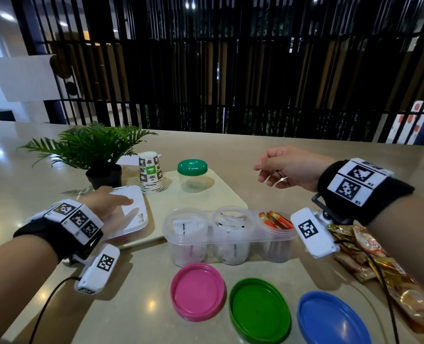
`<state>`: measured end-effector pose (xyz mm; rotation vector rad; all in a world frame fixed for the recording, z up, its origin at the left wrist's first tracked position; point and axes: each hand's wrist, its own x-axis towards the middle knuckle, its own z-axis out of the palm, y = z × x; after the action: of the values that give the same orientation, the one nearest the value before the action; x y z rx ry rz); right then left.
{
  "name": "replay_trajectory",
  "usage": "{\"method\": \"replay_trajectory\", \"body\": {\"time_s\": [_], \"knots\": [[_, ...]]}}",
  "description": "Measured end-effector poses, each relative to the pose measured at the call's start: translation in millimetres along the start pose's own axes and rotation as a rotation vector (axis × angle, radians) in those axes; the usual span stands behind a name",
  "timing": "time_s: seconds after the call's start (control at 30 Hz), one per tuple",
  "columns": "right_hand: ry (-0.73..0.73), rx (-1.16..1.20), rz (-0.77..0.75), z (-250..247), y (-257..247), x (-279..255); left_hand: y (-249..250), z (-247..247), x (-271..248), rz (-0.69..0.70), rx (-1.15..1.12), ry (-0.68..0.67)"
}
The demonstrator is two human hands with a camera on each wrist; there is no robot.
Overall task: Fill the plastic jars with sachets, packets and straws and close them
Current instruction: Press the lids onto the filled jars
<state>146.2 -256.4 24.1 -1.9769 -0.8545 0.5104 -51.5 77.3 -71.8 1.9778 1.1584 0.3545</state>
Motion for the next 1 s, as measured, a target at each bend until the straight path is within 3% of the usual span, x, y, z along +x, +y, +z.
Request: {"method": "replay_trajectory", "body": {"time_s": [0.07,0.57,0.8,1.0], "knots": [[0.002,0.002,0.002,-1.3,0.8,-1.2,6.8,1.7,-6.6,0.006,-0.028,-0.048],[0.041,0.03,-0.018,-10.5,7.9,-18.2,49.2,21.9,-46.9,0.199,-0.083,-0.001],[0.03,0.053,-0.042,-18.8,15.0,-37.0,80.1,45.0,-79.9,0.338,-0.18,-0.079],[-0.029,0.048,-0.088,-25.9,20.1,-58.9,104.4,65.6,-110.6,0.509,-0.078,-0.076]]}}
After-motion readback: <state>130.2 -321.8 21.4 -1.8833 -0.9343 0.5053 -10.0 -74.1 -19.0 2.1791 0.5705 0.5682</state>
